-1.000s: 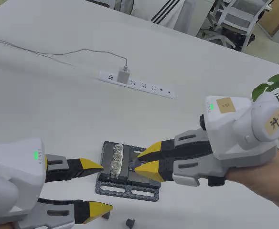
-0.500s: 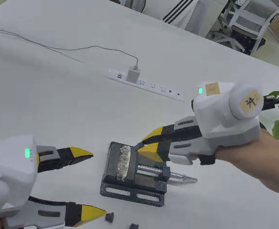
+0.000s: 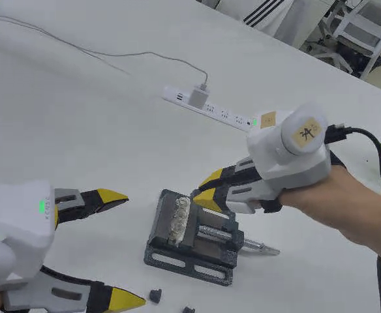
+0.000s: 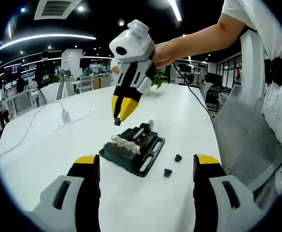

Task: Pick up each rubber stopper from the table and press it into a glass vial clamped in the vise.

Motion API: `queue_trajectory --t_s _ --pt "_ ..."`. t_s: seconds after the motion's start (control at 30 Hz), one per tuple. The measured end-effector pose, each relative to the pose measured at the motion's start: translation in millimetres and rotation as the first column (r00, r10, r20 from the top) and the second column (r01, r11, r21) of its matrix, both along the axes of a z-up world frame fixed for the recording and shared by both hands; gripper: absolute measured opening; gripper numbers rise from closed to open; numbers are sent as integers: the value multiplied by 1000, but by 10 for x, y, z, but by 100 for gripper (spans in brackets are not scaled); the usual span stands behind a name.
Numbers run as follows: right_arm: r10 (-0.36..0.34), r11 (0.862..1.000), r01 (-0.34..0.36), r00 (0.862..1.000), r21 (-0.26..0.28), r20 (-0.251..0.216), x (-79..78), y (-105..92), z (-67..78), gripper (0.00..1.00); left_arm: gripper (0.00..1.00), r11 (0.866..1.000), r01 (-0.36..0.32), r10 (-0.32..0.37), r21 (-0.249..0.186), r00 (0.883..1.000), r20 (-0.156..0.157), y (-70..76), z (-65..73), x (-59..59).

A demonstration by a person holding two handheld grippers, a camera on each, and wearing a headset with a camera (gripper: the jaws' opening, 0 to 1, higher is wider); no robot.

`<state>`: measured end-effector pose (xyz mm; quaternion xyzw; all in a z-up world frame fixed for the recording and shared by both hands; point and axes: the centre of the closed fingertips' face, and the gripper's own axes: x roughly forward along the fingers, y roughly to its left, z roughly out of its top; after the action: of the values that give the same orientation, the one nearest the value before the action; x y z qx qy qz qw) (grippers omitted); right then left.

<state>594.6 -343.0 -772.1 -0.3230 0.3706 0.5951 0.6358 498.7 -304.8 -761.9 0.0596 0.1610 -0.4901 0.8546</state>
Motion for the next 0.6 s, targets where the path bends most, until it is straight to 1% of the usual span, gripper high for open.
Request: queue_trajectory --t_s 0.07,0.23,0.6 --pt "5 1000 -5 1000 -12 -3 14 4 -50 7 80 1000 5 -5 4 1000 4 -2 -13 1" --pt "20 999 -20 1000 -51 2 58 -7 -184 7 84 1000 3 -3 -6 1000 -2 -6 -26 20" --pt "31 997 -32 999 -69 -10 83 8 -268 7 85 1000 1 -1 -16 1000 -10 -3 -63 36"
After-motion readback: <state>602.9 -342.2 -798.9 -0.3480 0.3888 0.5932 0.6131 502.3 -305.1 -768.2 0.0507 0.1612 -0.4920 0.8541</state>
